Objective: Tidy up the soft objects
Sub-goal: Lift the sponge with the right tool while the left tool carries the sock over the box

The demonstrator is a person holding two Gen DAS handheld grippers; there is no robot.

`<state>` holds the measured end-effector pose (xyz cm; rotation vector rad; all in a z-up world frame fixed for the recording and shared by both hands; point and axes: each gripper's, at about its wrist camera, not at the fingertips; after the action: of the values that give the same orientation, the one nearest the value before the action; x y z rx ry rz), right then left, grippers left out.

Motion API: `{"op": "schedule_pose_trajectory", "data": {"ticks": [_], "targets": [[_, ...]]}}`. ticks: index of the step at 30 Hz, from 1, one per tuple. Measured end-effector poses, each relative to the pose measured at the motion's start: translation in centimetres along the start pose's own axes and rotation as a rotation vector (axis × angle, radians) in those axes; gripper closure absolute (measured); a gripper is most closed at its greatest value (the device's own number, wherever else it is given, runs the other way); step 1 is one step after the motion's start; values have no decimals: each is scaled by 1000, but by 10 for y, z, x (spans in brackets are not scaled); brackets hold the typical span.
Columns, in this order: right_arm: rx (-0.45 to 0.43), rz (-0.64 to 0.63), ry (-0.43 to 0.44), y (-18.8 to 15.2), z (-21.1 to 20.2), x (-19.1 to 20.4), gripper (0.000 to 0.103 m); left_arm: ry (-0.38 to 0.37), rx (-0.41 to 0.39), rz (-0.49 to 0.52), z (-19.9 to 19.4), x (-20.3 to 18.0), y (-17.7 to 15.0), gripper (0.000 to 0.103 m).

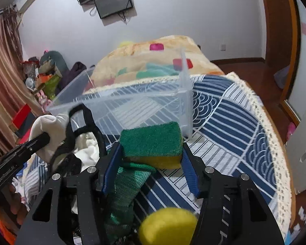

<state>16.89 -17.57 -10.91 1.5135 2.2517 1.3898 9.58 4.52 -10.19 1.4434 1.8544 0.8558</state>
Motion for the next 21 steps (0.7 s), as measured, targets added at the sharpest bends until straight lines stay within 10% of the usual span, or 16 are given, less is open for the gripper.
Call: {"op": "schedule_pose_trajectory", "data": {"ticks": [16, 21], "targets": [[-172, -83, 24, 36, -39, 27, 49, -16, -101, 72, -35, -8, 40, 94], [-177, -85, 34, 36, -37, 28, 49, 19, 20, 74, -10, 2, 17, 67]]}}
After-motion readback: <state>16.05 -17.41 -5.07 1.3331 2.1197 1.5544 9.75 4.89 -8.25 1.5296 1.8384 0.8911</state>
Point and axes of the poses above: each gripper's, at about its wrist camera, not at the fingertips, and z roughly the way its jaws point, x to its left, y to its top, and after that the axes turned 12 degrees about y, right-handed
